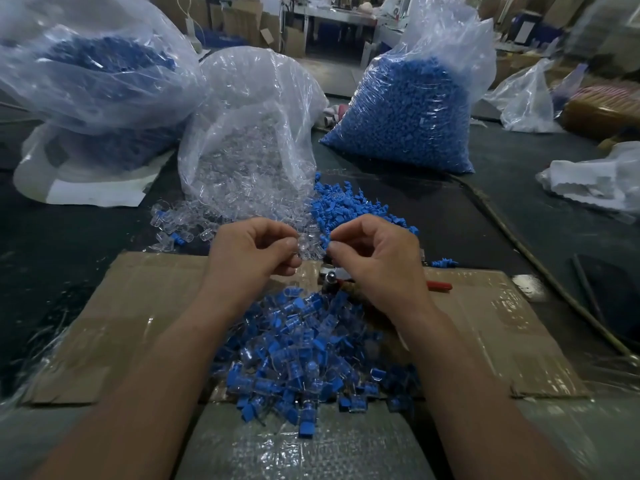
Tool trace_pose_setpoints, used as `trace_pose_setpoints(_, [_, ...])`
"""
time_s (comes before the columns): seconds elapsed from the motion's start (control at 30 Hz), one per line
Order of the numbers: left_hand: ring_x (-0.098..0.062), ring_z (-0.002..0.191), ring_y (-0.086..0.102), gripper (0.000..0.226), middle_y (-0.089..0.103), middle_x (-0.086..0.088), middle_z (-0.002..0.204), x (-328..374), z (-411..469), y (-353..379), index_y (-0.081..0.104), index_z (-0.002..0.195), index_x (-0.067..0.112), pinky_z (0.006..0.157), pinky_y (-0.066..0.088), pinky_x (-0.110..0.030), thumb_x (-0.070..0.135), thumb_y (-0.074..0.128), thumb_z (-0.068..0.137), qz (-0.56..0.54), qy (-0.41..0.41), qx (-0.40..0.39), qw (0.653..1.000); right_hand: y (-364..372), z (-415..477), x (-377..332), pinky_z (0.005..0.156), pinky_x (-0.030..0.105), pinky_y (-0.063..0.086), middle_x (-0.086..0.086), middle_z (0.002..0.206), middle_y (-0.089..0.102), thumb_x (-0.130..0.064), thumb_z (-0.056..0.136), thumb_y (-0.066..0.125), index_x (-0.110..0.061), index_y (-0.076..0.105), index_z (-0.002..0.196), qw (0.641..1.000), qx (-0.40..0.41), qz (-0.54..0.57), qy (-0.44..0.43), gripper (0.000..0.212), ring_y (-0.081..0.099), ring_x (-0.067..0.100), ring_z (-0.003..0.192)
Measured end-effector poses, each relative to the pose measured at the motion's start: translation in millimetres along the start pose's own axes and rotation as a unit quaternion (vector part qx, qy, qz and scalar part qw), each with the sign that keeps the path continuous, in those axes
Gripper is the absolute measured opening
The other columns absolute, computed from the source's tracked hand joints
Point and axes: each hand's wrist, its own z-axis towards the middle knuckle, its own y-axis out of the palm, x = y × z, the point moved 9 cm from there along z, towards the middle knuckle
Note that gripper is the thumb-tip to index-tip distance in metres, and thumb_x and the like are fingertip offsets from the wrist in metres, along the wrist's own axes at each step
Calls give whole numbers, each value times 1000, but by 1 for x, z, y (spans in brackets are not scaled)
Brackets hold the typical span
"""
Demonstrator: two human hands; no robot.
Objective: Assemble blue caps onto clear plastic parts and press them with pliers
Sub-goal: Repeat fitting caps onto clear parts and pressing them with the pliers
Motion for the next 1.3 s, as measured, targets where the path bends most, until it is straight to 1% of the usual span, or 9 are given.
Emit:
trace_pose_setpoints(0.23, [-11,59,67,22,69,-2,65,11,-6,11,66,76,16,57,53,-16,-6,66,77,6,23,-24,999,11,-2,-7,61,10,48,-16,68,59,-6,79,68,-20,64,79,998,-26,-45,-30,15,60,3,66])
trace_pose_setpoints(0.4, [-7,57,65,24,69,-5,70,14,-10,15,66,77,17,55,51,-12,-6,66,77,28,25,-32,999,12,-3,-9,61,13,49,-17,67,56,-9,80,67,-11,68,86,994,-32,-92,-48,6,57,-1,61])
trace_pose_setpoints(0.53, [-7,55,65,20,68,-8,67,13,-9,15,66,77,13,54,51,-14,-7,65,77,15,20,-39,999,15,-3,-7,65,15,51,-14,71,59,-14,81,69,-14,66,88,996,-47,-69,-39,8,60,2,66])
trace_pose_setpoints(0.7, [-10,54,65,19,68,-3,59,9,-8,14,65,74,10,53,52,-16,-9,63,77,-42,-6,-58,997,13,-2,-5,67,11,47,-14,81,58,-22,77,72,-25,58,89,998,-47,-21,-21,19,58,2,74])
trace_pose_setpoints(0.77, [-10,54,65,18,68,-3,59,8,-8,16,65,74,9,52,52,-17,-8,62,76,-54,-12,-71,996,16,-2,-1,71,10,49,-14,85,61,-20,77,73,-28,59,91,997,-69,35,14,22,61,1,81])
trace_pose_setpoints(0.83, [-10,53,64,17,68,-3,59,7,-7,17,65,74,8,52,52,-17,-8,62,76,-63,-17,-80,995,20,-2,-2,73,13,51,-11,85,65,-14,77,72,-28,62,88,994,-85,66,16,20,63,1,80])
trace_pose_setpoints(1.07, [-11,52,64,9,68,-3,59,5,-8,19,65,72,9,51,51,-17,0,67,70,-84,-29,-85,992,16,-2,-5,66,15,52,-12,74,64,-11,74,74,-28,63,77,994,-71,86,-3,20,63,1,71])
trace_pose_setpoints(1.2, [-10,47,60,14,64,-2,54,4,-7,18,65,66,8,47,51,-19,-5,67,71,-72,-40,-69,994,19,-4,-6,66,13,50,-11,75,64,-13,74,73,-27,63,79,992,-89,89,-6,18,63,0,71])
trace_pose_setpoints(1.3, [-10,45,58,16,63,-2,51,3,-7,17,63,66,6,44,49,-18,-8,63,74,-104,-53,-65,991,20,-6,-9,73,14,51,-11,81,65,-9,72,74,-29,62,86,988,-105,107,-21,26,64,0,78])
